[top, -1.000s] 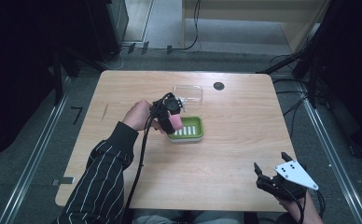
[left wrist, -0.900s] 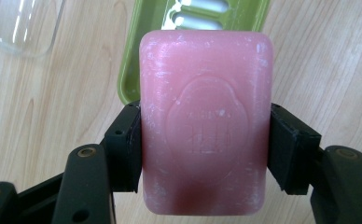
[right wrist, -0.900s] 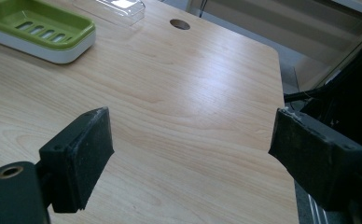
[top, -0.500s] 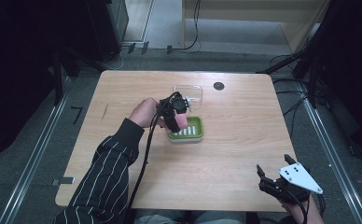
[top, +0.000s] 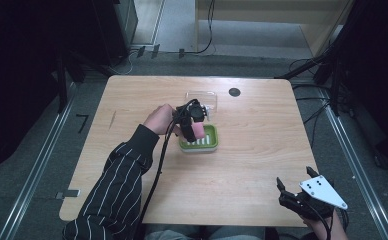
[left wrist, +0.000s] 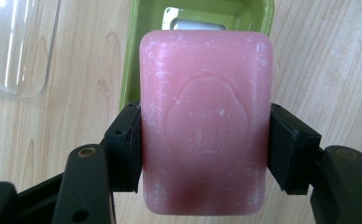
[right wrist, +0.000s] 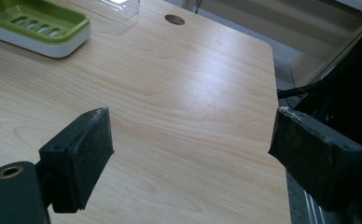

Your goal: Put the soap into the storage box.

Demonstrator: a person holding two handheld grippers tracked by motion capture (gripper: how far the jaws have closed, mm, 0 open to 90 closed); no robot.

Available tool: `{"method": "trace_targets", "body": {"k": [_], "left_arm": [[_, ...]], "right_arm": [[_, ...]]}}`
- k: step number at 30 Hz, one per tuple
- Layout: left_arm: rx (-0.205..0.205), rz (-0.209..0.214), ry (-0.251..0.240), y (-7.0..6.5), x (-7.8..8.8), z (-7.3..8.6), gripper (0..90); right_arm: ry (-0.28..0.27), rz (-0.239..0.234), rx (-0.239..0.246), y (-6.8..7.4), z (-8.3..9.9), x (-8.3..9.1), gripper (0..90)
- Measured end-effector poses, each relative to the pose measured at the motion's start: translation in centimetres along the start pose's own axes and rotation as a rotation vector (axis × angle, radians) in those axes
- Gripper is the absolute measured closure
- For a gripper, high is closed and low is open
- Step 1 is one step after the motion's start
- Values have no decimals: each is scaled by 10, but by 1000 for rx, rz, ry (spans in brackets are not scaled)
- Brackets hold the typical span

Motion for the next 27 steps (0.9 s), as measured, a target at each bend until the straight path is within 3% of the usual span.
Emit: {"method": "trace_targets", "body": {"k": [20, 27], "left_arm": [[-45, 7, 15, 5, -7, -9, 385], [-41, 12, 24, 9, -12, -10, 385]], "right_arm": [[4, 9, -5, -2, 2, 3, 135], [8, 12, -6, -3, 3, 4, 135]]}}
Point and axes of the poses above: each handheld gripper's, and its own axes: x roughly backward along the jaws, z roughly out of its underside, y roughly to its left, the point moved 3 cm from there along -x, roughly forward along the jaws, and after that the axes turned 9 degrees about z, right-handed, at the moved point
